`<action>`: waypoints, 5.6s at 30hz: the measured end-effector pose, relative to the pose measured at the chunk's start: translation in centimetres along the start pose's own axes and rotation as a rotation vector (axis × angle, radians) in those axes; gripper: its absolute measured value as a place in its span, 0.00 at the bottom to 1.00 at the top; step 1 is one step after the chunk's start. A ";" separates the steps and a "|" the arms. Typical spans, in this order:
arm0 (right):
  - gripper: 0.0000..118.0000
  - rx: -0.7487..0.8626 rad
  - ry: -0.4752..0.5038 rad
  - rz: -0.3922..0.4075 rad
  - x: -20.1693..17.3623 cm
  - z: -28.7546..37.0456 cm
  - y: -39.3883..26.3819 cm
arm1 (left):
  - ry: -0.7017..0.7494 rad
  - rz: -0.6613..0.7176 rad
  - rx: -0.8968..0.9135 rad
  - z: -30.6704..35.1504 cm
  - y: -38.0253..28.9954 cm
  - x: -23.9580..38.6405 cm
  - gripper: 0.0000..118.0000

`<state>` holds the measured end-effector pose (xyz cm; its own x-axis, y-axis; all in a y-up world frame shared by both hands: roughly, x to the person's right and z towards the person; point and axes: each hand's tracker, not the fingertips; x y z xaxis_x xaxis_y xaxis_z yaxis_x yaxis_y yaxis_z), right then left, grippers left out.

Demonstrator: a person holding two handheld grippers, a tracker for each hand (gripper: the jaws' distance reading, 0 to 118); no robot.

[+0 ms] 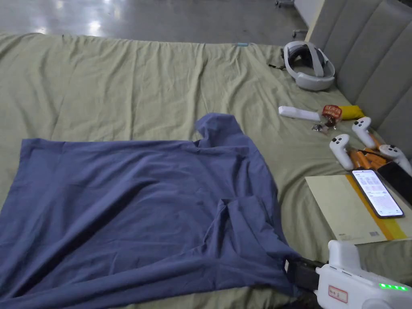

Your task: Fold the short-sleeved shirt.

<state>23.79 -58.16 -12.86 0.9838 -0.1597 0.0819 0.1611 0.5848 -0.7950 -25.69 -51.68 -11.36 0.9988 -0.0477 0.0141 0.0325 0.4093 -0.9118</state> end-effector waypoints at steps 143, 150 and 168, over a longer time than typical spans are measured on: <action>0.12 -0.043 -0.194 0.234 -7.9 0.2 0.0 | -0.082 0.245 0.174 5.1 0.8 -3.8 0.18; 0.71 -0.012 -0.142 0.107 -7.3 -0.4 0.7 | -0.096 0.315 0.336 9.6 -0.9 -5.4 0.88; 0.61 0.803 0.086 0.378 -17.2 24.4 3.1 | 0.189 0.047 1.156 31.2 -8.4 10.6 0.70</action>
<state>9.30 -34.26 -2.07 0.9783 0.1168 -0.1713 -0.1346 0.9863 -0.0959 -14.18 -27.18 9.22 0.9816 -0.1049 -0.1594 0.1074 0.9942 0.0069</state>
